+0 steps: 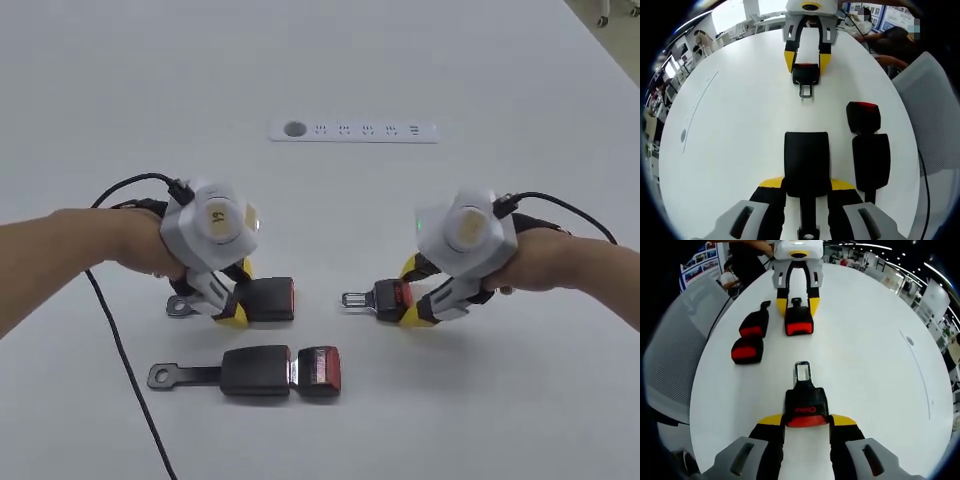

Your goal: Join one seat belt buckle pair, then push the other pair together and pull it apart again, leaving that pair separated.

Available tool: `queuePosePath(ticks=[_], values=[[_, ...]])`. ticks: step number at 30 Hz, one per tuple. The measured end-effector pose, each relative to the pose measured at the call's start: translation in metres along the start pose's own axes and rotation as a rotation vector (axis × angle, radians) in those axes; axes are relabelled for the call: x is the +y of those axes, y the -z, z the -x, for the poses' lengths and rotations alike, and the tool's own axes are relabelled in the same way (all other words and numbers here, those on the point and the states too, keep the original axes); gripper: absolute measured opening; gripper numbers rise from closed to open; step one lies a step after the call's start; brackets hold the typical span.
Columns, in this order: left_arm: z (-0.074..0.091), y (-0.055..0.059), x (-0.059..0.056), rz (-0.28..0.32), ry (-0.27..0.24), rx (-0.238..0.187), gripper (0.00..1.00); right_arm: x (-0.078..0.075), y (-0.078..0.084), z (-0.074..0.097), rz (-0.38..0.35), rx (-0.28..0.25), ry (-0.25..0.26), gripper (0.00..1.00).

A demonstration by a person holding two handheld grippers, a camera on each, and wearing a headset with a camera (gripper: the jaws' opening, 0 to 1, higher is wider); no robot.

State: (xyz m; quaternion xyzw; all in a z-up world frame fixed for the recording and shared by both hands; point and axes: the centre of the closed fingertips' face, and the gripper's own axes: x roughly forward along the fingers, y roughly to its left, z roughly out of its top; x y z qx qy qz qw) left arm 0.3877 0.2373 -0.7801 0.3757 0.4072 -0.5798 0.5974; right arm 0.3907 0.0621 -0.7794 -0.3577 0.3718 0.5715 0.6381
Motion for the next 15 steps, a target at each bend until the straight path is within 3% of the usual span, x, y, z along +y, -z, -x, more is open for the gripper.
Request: queuePosePath(ticks=[5, 7, 13, 15], values=[[0.002, -0.002, 0.0, 0.005, -0.016, -0.008, 0.35, -0.001, 0.0, 0.003, 0.018, -0.001, 0.007, 0.34], [0.0, 0.003, 0.008, 0.017, -0.034, -0.012, 0.39, -0.001, 0.001, 0.004, 0.014, -0.003, 0.013, 0.36], [0.005, 0.001, -0.002, 0.008, -0.029, -0.006, 0.45, -0.004, 0.0, 0.009, 0.019, -0.015, 0.027, 0.4], [0.006, 0.005, 0.001, 0.02, -0.04, -0.009, 0.46, -0.004, 0.001, 0.011, 0.021, -0.017, 0.032, 0.42]])
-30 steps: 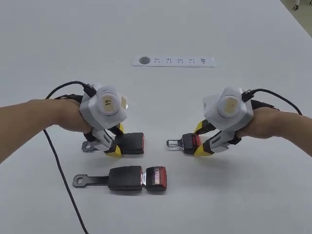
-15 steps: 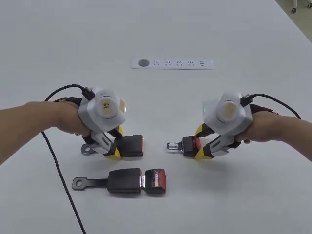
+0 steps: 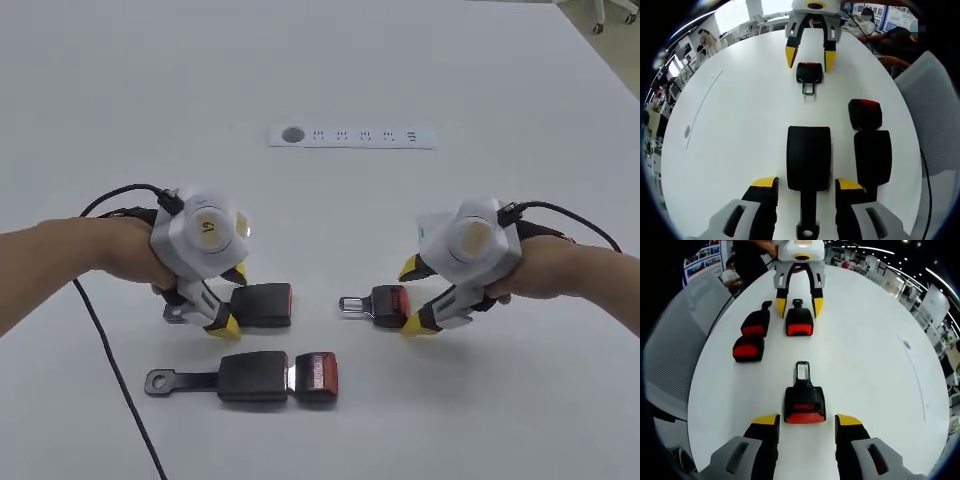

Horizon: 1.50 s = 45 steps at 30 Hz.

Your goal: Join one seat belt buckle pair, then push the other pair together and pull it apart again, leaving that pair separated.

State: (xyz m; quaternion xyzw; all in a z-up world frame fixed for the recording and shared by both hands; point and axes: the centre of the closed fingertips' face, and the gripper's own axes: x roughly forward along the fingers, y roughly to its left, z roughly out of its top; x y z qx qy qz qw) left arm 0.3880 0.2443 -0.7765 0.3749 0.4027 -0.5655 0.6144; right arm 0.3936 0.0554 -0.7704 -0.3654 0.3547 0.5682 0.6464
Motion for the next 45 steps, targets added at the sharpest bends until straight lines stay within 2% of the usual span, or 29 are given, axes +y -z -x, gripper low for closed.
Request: queuePosePath(ticks=[6, 10, 14, 18, 22, 25, 30, 34, 36, 38, 45], values=[[0.007, 0.009, 0.005, 0.05, -0.024, -0.025, 0.49, 0.004, 0.006, 0.006, -0.003, -0.001, 0.01, 0.46], [0.014, 0.011, 0.002, 0.087, -0.032, -0.049, 0.5, 0.007, 0.01, 0.011, -0.017, -0.012, 0.018, 0.49], [0.02, 0.011, -0.005, 0.129, -0.037, -0.073, 0.51, 0.008, 0.013, 0.015, -0.035, -0.025, 0.029, 0.53], [0.027, 0.018, -0.007, 0.169, -0.04, -0.102, 0.52, 0.012, 0.019, 0.018, -0.05, -0.035, 0.041, 0.58], [0.035, 0.027, -0.01, 0.234, -0.056, -0.137, 0.54, 0.018, 0.023, 0.022, -0.069, -0.048, 0.05, 0.6], [0.04, 0.035, -0.011, 0.272, -0.07, -0.162, 0.56, 0.017, 0.025, 0.024, -0.087, -0.063, 0.075, 0.63], [0.051, 0.042, -0.022, 0.321, -0.094, -0.207, 0.59, 0.02, 0.027, 0.031, -0.108, -0.085, 0.108, 0.67], [0.057, 0.054, -0.028, 0.364, -0.125, -0.256, 0.6, 0.024, 0.027, 0.037, -0.14, -0.111, 0.133, 0.69], [0.061, 0.053, -0.034, 0.386, -0.15, -0.285, 0.61, 0.028, 0.026, 0.038, -0.154, -0.126, 0.141, 0.7], [0.062, 0.063, -0.032, 0.418, -0.175, -0.318, 0.62, 0.031, 0.025, 0.038, -0.175, -0.14, 0.153, 0.72], [0.072, 0.058, -0.045, 0.46, -0.268, -0.424, 0.65, 0.039, 0.019, 0.041, -0.238, -0.202, 0.199, 0.78]])
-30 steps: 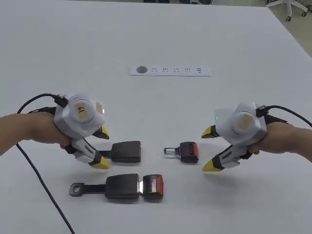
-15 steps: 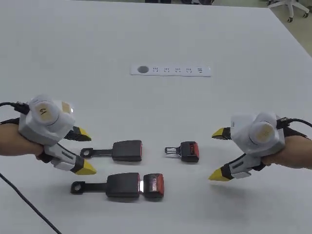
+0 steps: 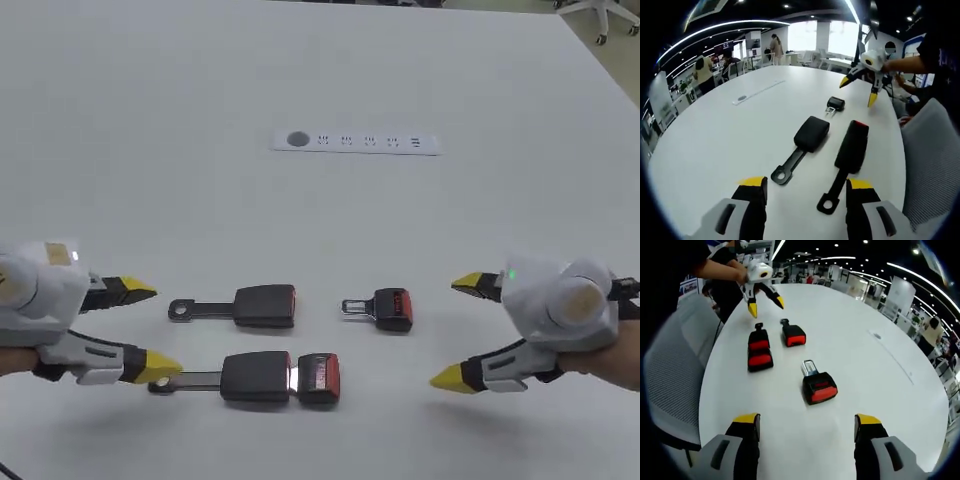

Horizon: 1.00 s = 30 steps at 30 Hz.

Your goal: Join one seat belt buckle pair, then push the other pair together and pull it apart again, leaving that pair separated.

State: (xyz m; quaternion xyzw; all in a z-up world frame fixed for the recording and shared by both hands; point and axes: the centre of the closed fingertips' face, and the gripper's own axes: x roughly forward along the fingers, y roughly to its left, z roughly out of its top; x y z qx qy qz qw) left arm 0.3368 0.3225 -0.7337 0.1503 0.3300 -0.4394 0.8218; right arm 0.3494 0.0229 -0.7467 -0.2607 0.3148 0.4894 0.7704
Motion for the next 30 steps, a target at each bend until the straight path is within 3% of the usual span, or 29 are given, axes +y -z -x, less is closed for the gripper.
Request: queuePosePath(ticks=[7, 9, 13, 15, 19, 22, 27, 30], values=[[0.003, 0.003, -0.008, 0.052, -0.089, -0.109, 0.75, 0.015, -0.011, 0.003, -0.094, -0.091, 0.071, 0.88], [0.004, -0.001, -0.018, 0.064, -0.111, -0.125, 0.78, 0.018, -0.014, 0.004, -0.124, -0.118, 0.093, 0.91], [0.004, 0.003, -0.028, 0.101, -0.122, -0.158, 0.83, 0.033, -0.018, 0.006, -0.167, -0.161, 0.112, 0.99], [0.005, -0.002, -0.038, 0.117, -0.135, -0.171, 0.86, 0.036, -0.019, 0.009, -0.191, -0.18, 0.131, 0.99], [0.007, 0.001, -0.04, 0.09, -0.162, -0.186, 0.9, 0.037, -0.022, 0.014, -0.214, -0.216, 0.17, 0.99], [0.01, 0.001, -0.036, 0.104, -0.194, -0.208, 0.95, 0.036, -0.025, 0.02, -0.244, -0.254, 0.202, 0.99], [0.015, -0.004, -0.042, 0.118, -0.201, -0.229, 1.0, 0.043, -0.026, 0.022, -0.281, -0.287, 0.205, 0.99], [0.017, 0.0, -0.04, 0.122, -0.206, -0.23, 1.0, 0.046, -0.023, 0.022, -0.288, -0.286, 0.207, 0.99]])
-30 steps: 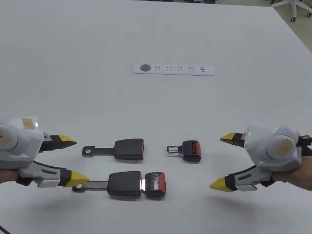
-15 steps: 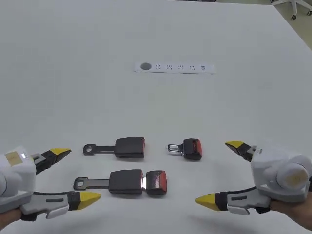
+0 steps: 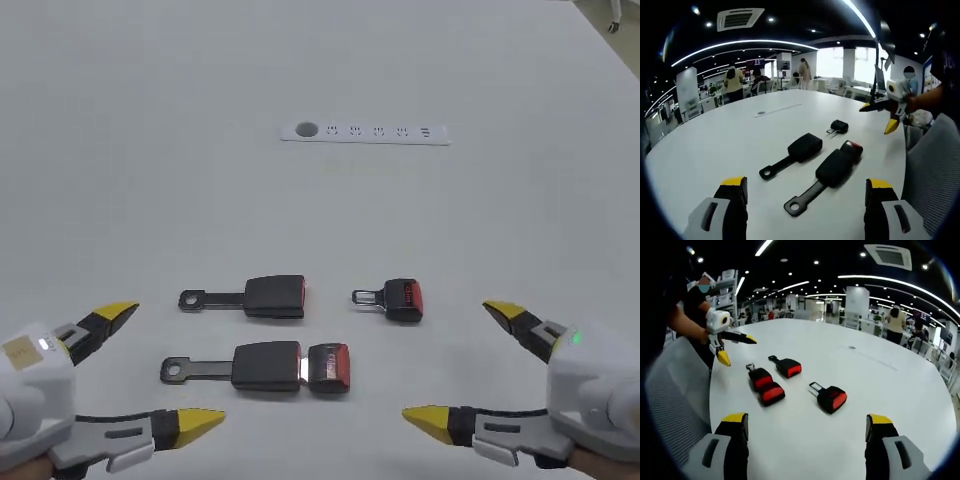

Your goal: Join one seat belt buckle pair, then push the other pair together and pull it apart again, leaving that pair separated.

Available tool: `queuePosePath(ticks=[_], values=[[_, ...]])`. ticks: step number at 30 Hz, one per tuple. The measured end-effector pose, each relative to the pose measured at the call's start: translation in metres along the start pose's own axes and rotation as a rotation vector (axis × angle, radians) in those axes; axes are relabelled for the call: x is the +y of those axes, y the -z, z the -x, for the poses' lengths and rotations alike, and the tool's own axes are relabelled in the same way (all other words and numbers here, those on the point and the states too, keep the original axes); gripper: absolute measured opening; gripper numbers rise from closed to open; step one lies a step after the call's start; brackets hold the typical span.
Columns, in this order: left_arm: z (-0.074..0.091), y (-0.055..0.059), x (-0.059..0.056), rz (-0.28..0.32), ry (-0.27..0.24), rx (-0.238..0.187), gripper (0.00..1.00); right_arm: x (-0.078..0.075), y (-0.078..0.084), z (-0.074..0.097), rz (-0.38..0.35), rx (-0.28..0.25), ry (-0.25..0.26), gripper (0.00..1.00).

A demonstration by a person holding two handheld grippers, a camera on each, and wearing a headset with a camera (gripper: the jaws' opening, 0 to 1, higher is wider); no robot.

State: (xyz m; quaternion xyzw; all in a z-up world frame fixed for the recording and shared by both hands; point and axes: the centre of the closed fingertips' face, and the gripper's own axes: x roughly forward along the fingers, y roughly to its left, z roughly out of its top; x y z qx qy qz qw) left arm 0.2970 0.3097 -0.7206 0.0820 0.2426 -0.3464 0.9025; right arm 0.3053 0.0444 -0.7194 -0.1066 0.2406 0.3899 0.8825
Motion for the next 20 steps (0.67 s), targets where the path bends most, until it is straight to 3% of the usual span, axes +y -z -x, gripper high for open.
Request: queuePosePath(ticks=[8, 13, 20], values=[[0.001, -0.008, -0.007, 0.031, 0.008, -0.027, 1.0, 0.008, 0.003, 0.0, -0.004, 0.008, -0.012, 0.99], [0.003, -0.01, -0.013, 0.031, 0.012, -0.028, 1.0, 0.008, 0.003, 0.002, 0.006, 0.01, -0.016, 0.99], [0.003, -0.01, -0.014, 0.019, 0.014, -0.025, 1.0, 0.006, 0.004, 0.003, -0.002, 0.008, -0.011, 0.99]])
